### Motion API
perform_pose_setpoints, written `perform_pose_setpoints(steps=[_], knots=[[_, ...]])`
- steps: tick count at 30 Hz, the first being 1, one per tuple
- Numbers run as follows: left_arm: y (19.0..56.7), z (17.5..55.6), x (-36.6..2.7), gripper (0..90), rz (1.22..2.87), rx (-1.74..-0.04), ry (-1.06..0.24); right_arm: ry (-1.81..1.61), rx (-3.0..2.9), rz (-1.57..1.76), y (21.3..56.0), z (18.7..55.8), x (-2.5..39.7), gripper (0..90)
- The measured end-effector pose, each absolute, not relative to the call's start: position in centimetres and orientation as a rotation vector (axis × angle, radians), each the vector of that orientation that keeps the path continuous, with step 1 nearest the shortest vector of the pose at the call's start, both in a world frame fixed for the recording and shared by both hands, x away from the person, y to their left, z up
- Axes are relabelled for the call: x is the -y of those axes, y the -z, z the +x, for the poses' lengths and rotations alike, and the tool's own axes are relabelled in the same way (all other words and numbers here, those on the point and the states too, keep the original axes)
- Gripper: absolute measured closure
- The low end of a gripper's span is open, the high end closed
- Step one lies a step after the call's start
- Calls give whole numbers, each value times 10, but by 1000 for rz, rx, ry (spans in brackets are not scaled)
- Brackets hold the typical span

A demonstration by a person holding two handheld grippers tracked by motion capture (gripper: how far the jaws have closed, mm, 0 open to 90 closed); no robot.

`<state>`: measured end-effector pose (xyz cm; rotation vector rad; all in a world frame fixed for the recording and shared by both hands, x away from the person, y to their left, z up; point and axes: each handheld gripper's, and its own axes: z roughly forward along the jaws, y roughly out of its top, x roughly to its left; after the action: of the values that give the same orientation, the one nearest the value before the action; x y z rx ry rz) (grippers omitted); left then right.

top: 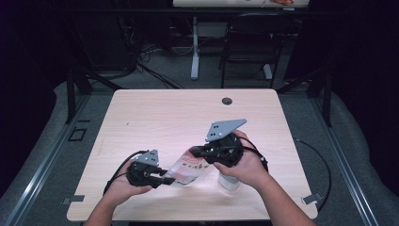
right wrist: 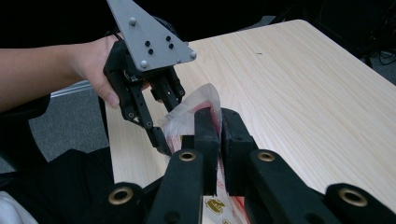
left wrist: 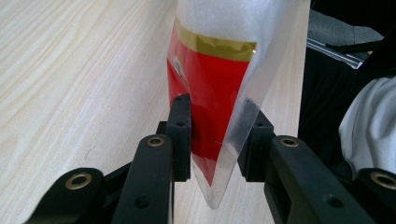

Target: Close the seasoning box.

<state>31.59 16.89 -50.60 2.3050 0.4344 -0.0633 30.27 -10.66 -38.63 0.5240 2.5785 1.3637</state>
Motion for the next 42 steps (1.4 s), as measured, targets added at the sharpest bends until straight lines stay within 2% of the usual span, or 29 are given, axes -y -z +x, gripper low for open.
perform_pose_setpoints(steps=[42], knots=[[512,319,-179,716,2335,-451,114,-1459,-2544,661,426,303,127,883]])
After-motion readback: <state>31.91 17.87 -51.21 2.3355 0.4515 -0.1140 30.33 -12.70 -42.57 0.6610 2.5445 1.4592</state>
